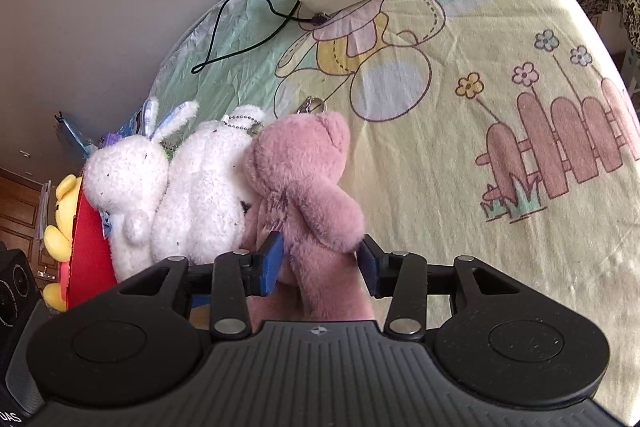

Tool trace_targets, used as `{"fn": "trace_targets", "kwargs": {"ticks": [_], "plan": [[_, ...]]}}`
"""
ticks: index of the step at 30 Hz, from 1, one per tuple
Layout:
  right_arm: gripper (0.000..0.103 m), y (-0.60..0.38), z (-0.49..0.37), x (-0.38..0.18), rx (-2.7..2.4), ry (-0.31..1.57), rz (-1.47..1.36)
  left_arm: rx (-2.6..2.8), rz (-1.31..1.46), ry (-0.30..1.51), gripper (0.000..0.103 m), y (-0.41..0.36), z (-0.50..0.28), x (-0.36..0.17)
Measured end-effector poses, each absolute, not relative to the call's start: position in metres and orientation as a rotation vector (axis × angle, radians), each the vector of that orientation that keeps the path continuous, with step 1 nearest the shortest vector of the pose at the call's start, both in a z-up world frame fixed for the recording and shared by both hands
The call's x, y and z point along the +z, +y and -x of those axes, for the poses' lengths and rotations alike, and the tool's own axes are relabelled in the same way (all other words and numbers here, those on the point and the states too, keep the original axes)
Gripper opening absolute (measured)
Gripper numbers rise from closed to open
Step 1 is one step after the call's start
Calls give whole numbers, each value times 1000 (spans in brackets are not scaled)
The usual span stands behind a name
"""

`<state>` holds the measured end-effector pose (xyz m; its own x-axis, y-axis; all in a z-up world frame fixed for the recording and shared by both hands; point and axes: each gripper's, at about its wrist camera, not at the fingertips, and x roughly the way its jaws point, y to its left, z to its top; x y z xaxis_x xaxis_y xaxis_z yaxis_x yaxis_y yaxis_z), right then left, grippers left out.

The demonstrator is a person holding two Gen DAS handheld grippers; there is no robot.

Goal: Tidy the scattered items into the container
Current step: 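Close the right gripper on the mauve teddy bear's body, then lift the teddy bear off the sheet with the right gripper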

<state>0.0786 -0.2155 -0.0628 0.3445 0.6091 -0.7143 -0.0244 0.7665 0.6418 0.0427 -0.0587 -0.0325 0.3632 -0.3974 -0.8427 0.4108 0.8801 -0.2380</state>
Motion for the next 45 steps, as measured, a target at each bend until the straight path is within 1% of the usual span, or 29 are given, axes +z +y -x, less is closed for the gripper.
{"fn": "trace_targets", "kwargs": {"ticks": [4,5,6,12,13,15,16,17,21,22,23,26,28,32,37,40,45], "plan": [[36,-217,-72,-67,445,1148,-624,-524,-43,1081,100,-61,-40,-32],[31,-218,-71,-67,439,1145,-629,-530,-46,1081,100,-62,-39,-31],[29,-219,-68,-66,434,1143,-632,-537,-49,1080,100,-62,-37,-30],[27,-218,-52,-63,415,1149,-615,-582,-44,1080,99,-69,-22,-25],[27,-218,-49,-63,413,1148,-612,-597,-43,1084,97,-69,-19,-25],[26,-220,-41,-62,407,1147,-616,-636,-36,1099,91,-70,-12,-25],[26,-221,-38,-62,402,1146,-620,-650,-39,1109,85,-71,-9,-25],[26,-223,-33,-63,397,1145,-624,-662,-45,1119,84,-72,-6,-26],[26,-229,-15,-61,379,1147,-623,-695,-83,1107,84,-69,8,-22],[26,-231,-11,-61,373,1149,-621,-701,-92,1090,85,-67,10,-18],[26,-233,-6,-61,365,1152,-619,-708,-98,1073,90,-65,12,-14],[26,-239,7,-59,341,1154,-618,-736,-124,1025,96,-65,16,-3],[26,-240,12,-60,339,1157,-618,-758,-164,1020,96,-71,18,-4],[35,-250,18,-59,315,1143,-653,-768,-232,1003,96,-78,15,-9],[35,-273,16,-51,278,1059,-707,-766,-175,1005,96,-74,2,-6],[35,-271,6,-59,293,1056,-730,-732,-184,995,96,-80,-7,-11],[34,-261,-8,-72,338,1058,-768,-687,-170,1053,96,-78,-22,-30]]}}
